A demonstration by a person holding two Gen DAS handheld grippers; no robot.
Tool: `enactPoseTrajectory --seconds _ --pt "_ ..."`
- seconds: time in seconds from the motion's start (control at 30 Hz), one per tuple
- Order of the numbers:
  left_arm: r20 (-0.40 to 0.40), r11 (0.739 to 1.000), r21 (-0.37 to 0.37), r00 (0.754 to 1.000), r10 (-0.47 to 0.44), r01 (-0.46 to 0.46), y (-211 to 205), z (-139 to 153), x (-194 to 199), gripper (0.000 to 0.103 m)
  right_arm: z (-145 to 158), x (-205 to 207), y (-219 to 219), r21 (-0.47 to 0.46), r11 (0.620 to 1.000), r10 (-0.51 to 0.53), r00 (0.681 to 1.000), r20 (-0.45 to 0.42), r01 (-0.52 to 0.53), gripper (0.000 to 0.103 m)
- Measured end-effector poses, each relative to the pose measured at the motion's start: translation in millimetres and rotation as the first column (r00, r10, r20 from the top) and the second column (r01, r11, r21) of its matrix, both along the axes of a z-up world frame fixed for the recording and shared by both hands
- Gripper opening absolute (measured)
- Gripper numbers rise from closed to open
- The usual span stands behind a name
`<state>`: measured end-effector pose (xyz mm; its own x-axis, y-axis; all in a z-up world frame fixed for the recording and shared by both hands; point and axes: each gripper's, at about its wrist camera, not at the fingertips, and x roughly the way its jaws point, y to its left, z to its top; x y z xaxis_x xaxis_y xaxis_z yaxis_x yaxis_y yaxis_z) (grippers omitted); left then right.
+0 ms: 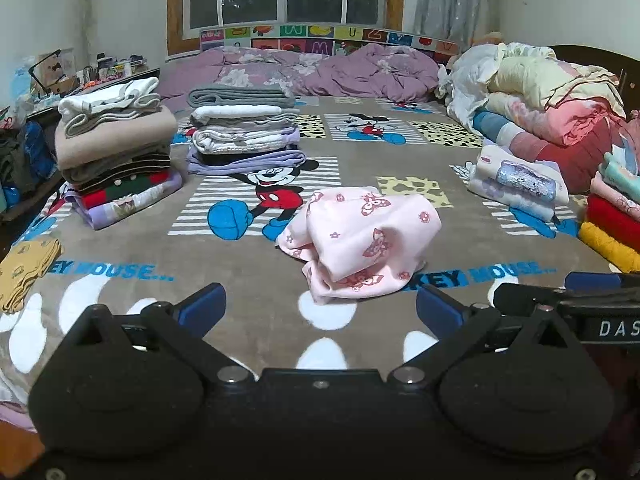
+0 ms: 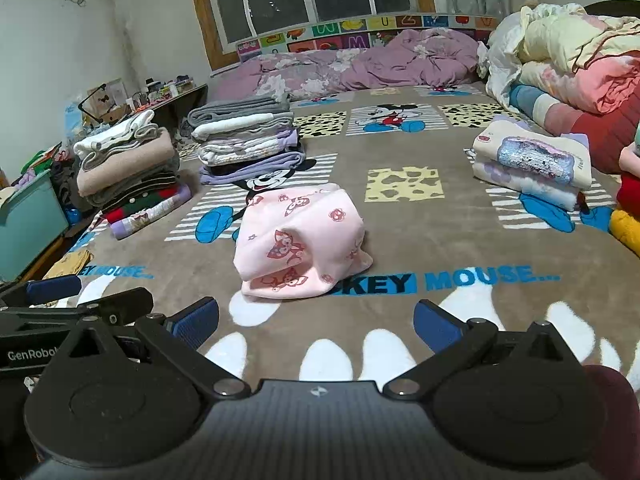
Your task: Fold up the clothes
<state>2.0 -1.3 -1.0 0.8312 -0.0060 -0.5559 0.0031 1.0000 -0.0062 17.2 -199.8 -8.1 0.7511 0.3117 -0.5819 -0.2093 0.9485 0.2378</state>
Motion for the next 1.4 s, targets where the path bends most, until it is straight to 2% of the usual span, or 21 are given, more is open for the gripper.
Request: enactPoseTrajectory --seconds 0.3,1.4 --pt "-0.008 1.0 -0.003 1.0 0.002 -0.002 -4.9 -2.4 4.4 0.103 1.1 -1.7 0.3 -0.004 1.0 0.001 1.0 0.025 -0.001 0.103" --pt "-0.011 1.0 -0.015 1.0 0.007 -0.007 -6.4 -7.1 5.7 0.103 -1.4 -1.5 -2.8 0.018 1.0 0.01 1.0 0.017 -0.01 0.103"
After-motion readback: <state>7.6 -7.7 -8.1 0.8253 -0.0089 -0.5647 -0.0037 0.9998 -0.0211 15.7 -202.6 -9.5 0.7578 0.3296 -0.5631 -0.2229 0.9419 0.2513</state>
